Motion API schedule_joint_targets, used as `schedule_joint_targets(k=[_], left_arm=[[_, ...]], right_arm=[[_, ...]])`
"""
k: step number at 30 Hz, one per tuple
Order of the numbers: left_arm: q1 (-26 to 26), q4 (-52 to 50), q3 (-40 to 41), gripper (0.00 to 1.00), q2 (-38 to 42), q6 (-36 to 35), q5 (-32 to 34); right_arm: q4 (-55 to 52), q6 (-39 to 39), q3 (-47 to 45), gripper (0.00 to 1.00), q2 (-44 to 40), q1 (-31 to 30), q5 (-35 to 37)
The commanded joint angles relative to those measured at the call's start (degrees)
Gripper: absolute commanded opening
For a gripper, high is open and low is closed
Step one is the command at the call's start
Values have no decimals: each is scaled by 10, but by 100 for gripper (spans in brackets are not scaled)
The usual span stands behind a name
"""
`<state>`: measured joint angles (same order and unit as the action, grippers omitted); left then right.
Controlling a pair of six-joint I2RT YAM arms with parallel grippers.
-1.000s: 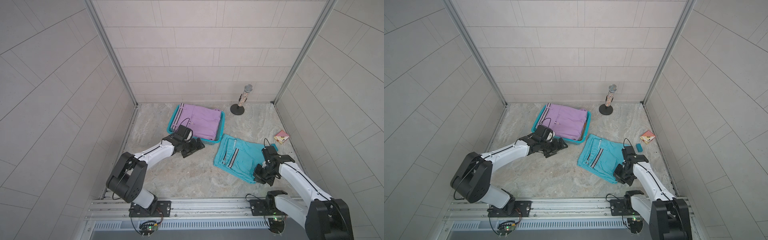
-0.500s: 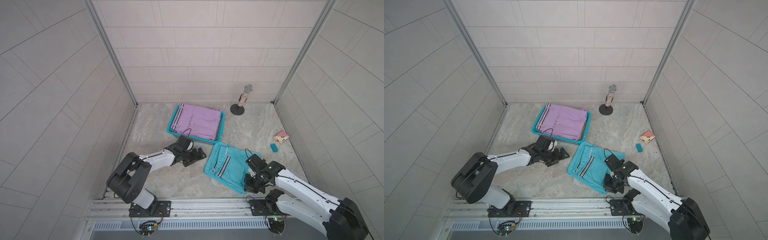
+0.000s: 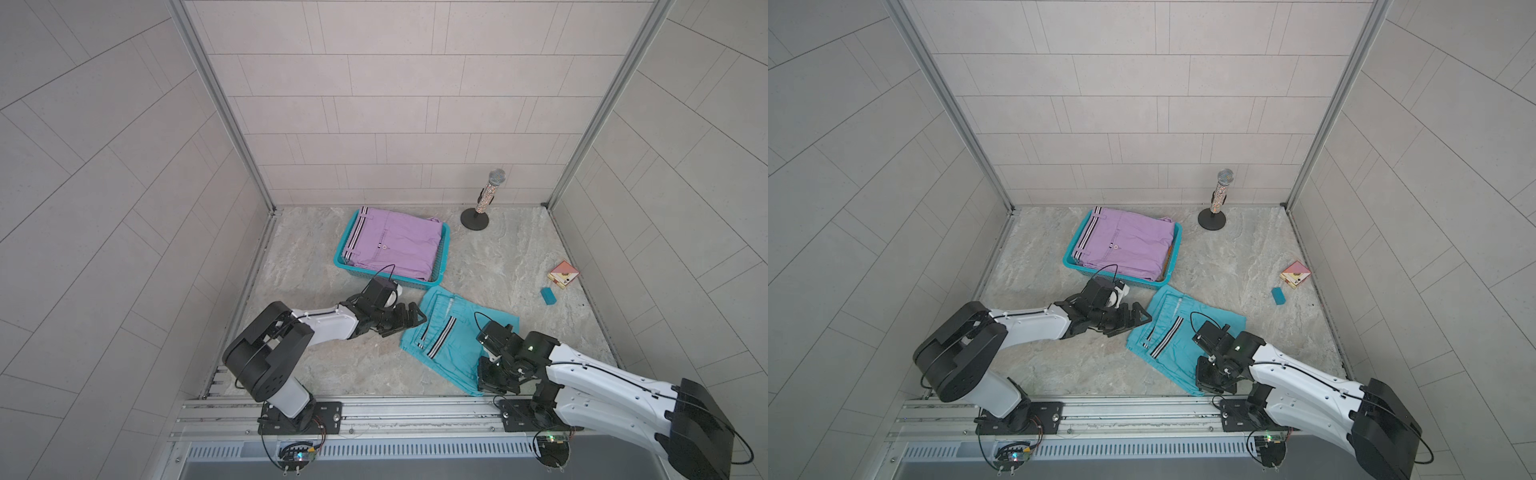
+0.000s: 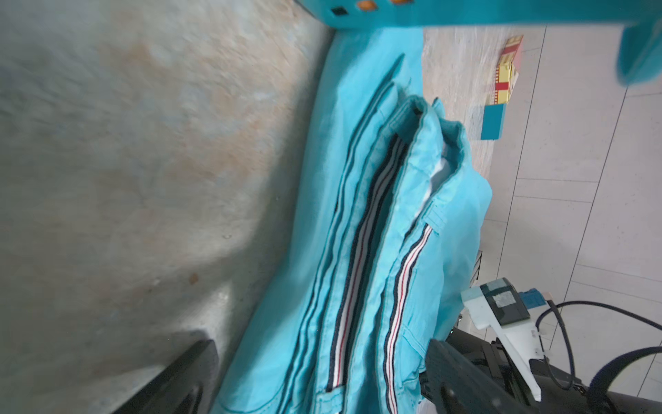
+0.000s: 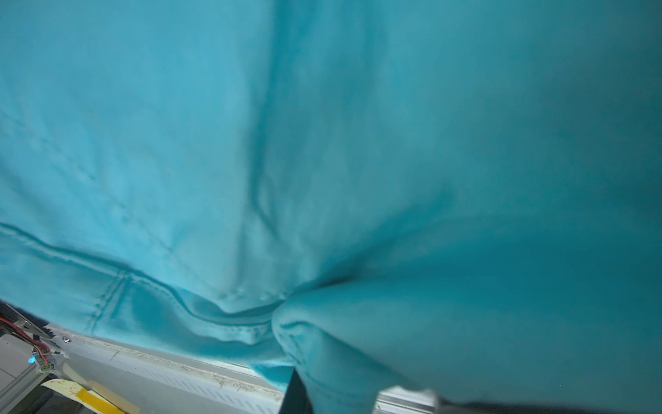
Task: Put the folded long pants in the basket
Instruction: Move the basket to the center of the board.
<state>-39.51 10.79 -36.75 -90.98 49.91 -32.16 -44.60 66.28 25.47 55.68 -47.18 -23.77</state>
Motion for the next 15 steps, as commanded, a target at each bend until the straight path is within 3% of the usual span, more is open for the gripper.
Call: schedule_joint_targets(k=[1, 4, 6, 9, 11, 12, 14, 15], left_arm=[[-12, -75, 33, 99, -37, -9, 23], [-13, -57, 46, 95, -60, -13, 19], [-12, -42, 53, 83, -79, -16, 16], [-13, -14, 56, 54, -113, -18, 7], [-12, 8, 58, 29, -131, -16, 4], [-13, 16, 60, 20, -135, -13, 4], [-12, 31, 63, 2, -137, -6, 2], [-12, 37, 67, 0, -133, -1, 0]], right_arm=[[29, 3, 4, 0, 31, -21, 7], [46, 3, 8, 0, 44, -34, 8], [43, -4, 11, 0, 45, -38, 10], [36, -20, 7, 0, 20, -40, 14], [25, -28, 0, 0, -25, -40, 23], [13, -29, -2, 4, -48, -40, 30], [-8, -37, -4, 29, -104, -39, 43], [-20, -37, -4, 37, -131, -39, 53]])
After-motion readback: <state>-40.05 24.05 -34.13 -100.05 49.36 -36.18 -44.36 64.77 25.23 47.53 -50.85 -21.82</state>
